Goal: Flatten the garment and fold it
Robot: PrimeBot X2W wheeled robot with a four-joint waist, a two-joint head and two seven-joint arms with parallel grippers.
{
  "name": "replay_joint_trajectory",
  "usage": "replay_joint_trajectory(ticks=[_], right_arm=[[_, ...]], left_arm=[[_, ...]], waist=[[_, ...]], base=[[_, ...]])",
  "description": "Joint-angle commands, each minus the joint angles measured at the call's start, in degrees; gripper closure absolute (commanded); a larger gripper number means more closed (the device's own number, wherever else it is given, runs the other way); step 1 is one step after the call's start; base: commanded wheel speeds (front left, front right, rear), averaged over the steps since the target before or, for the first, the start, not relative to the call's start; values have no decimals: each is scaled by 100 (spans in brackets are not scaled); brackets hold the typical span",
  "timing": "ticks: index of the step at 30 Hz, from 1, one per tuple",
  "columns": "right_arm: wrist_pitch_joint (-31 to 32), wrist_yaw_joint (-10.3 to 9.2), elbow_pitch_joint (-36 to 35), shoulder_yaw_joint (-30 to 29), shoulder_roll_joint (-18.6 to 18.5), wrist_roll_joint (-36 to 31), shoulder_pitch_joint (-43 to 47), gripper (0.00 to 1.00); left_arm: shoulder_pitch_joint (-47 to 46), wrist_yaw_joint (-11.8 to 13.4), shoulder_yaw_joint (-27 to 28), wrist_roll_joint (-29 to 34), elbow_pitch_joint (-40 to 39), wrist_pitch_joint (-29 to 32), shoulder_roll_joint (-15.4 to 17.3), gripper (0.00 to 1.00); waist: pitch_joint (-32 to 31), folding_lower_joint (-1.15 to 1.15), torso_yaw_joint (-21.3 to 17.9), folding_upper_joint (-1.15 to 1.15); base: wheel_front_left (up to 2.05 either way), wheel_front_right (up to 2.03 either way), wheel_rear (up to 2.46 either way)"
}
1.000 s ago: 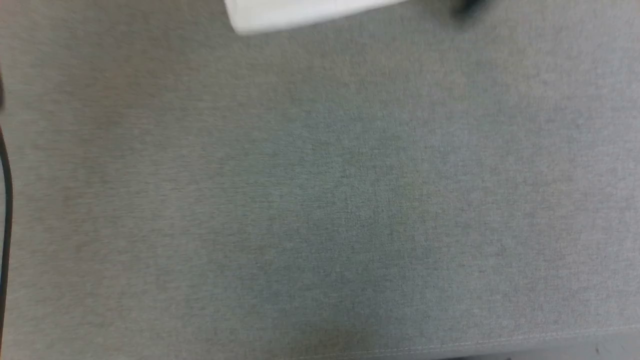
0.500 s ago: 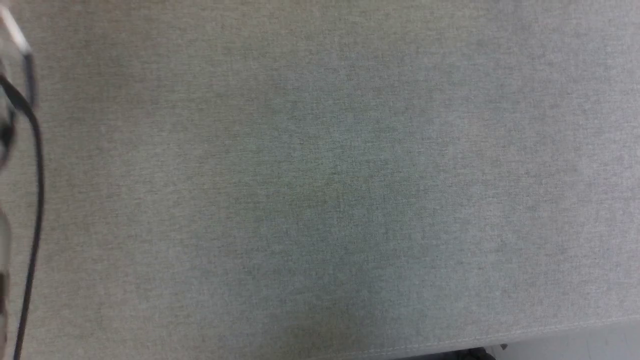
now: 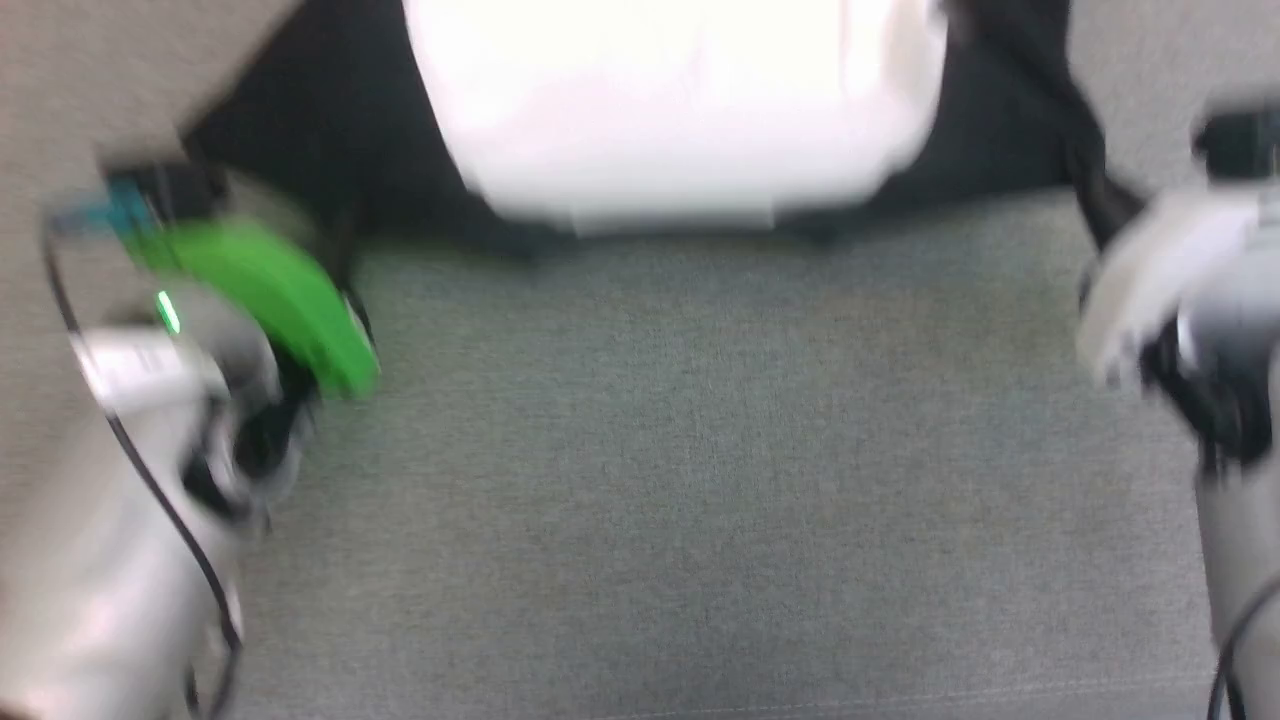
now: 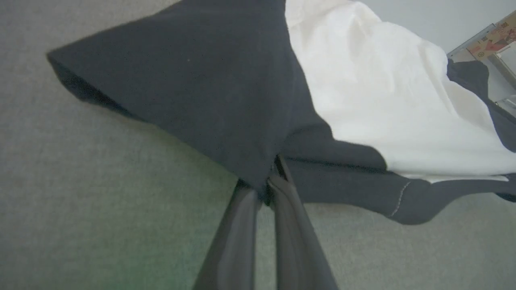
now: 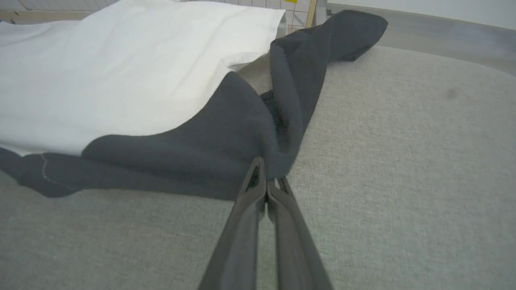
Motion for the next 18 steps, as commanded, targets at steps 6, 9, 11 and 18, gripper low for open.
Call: replay_joint_trajectory(ticks=[6,9,11,18], right_arm=[[320,-14,-1094,-648,380,4,1757,100],[440,-14,-1402,-862,652,-84,2404,100],[448,-14,-1469,-997,783,-161,2722,100],[304,-14,-1084,-1203,1026,-431,3369,100]], left_arm=[[1641,311,-135,-350,-664,-109,128,100],[2133,422,-215,-407,-872,-161,139,100],[2357,470,-262,-424,-917,-194,137,100],[2831,458,-446,-535,-782,-318,-125,100]], waist=[[-951,0,340,0],[-1095,0,411,0],[-1161,0,438,0],[-1304,0,495,0]], base=[[0,0,0],[0,0,0],[0,0,0],[0,0,0]])
